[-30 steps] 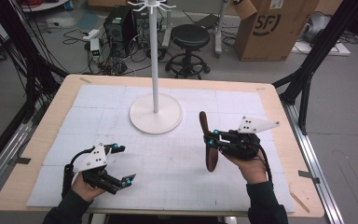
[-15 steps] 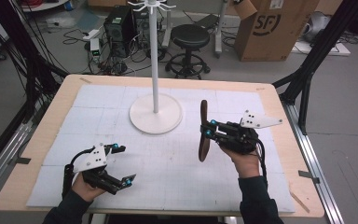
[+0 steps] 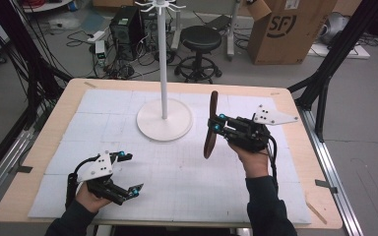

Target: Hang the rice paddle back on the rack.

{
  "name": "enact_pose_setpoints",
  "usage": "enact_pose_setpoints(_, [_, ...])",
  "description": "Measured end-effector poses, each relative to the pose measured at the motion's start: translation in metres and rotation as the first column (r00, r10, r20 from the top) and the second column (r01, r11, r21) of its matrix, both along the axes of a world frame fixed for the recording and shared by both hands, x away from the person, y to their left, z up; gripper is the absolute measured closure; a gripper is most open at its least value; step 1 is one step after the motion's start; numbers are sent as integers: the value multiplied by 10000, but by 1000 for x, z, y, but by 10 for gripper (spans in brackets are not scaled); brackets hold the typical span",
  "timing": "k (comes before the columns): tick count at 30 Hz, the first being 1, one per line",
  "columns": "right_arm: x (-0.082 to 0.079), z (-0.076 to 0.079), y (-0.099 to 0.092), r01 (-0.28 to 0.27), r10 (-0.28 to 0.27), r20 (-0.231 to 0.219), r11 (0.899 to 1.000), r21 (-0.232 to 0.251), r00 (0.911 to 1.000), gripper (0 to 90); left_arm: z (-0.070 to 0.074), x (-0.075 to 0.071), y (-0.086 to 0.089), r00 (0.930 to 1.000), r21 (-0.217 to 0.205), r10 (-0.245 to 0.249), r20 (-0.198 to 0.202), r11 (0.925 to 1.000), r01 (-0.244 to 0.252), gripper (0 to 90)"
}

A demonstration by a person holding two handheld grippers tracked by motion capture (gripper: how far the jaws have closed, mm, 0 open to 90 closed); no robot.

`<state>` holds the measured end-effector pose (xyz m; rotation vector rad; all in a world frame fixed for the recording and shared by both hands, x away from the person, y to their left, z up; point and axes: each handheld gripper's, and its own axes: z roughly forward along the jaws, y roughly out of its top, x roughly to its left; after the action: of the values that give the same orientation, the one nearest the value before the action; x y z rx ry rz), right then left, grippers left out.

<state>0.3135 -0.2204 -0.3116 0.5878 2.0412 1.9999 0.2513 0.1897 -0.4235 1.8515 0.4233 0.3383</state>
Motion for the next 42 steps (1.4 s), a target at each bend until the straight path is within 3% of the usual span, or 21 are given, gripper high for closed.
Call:
enact_pose_setpoints(5, [4,6,2,113,-119,156,9991,399,9998,790,0,0,0,10000,-8,-4,6,10000,4,17])
enact_pose_setpoints(12, [12,18,6,210,-224,285,9985,505,9993,790,0,0,0,10000,-35,-5,3,10000,5,17])
enact_pose_setpoints(42, [45,72,19,324,-287,354,9936,-1086,9990,790,1,0,2,10000,-70,2,27,10000,-2,18])
